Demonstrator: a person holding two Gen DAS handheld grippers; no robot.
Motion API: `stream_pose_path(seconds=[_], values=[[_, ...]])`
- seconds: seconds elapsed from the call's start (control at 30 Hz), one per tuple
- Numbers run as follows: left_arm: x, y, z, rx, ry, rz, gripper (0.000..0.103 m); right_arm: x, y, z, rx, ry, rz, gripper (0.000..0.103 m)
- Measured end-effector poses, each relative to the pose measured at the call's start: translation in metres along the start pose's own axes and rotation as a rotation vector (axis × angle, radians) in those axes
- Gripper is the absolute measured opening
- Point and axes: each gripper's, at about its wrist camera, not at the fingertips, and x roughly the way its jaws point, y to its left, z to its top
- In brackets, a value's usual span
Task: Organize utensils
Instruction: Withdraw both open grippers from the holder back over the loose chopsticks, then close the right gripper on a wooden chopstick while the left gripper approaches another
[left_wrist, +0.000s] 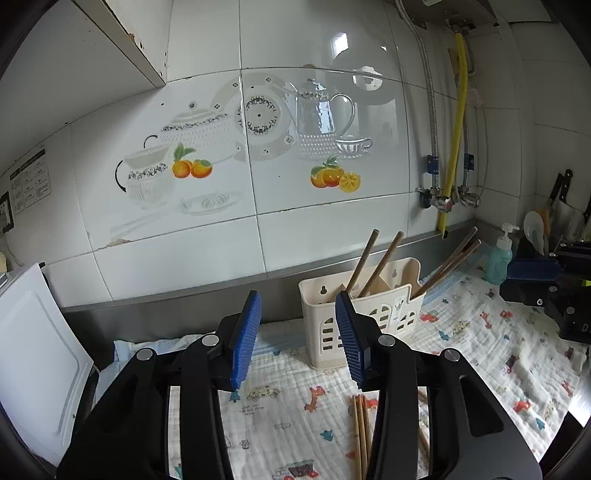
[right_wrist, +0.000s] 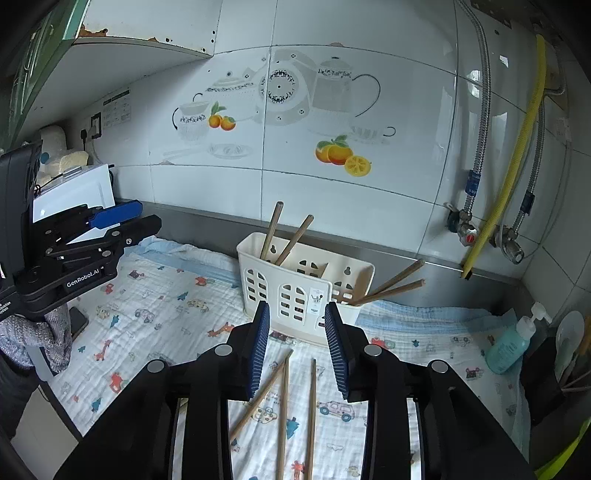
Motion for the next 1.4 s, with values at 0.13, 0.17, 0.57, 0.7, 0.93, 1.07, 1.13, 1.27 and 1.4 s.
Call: stream_pose_path(seconds=[0.13, 0.17, 0.57, 0.7, 0.93, 1.07, 1.13, 1.27, 1.4], values=[[-0.005, 0.001, -0.011, -0.004, 0.022, 0.011, 0.046, -0.001, 0.004, -0.015, 0.003, 0.01, -0.001, 0.034], [-0.006, 0.001, -0.014, -0.003, 0.026, 0.015, 0.046, 0.0, 0.005, -0.019, 0.006, 0.014, -0.001, 0.035], [-0.019, 0.009, -0.046, -0.042, 0.084, 0.033, 0.046, 0.001, 0.011, -0.064, 0.024, 0.059, -0.016, 0.039], [-0.021, 0.009, -0.061, -0.048, 0.117, 0.029, 0.046, 0.001, 0.011, -0.08, 0.031, 0.075, -0.031, 0.039], [-0.024, 0.013, -0.091, -0.081, 0.175, 0.02, 0.046, 0.005, 0.0, -0.116, 0.077, 0.127, -0.04, 0.039], [-0.023, 0.015, -0.105, -0.102, 0.207, 0.013, 0.046, 0.012, -0.004, -0.136, 0.101, 0.17, -0.043, 0.039], [-0.022, 0.013, -0.112, -0.102, 0.225, 0.008, 0.046, 0.016, -0.005, -0.145, 0.105, 0.189, -0.044, 0.038], [-0.021, 0.011, -0.126, -0.103, 0.259, -0.004, 0.046, 0.022, -0.006, -0.162, 0.107, 0.221, -0.056, 0.035], [-0.018, 0.011, -0.137, -0.127, 0.297, -0.034, 0.046, 0.029, -0.01, -0.173, 0.131, 0.245, -0.051, 0.03]])
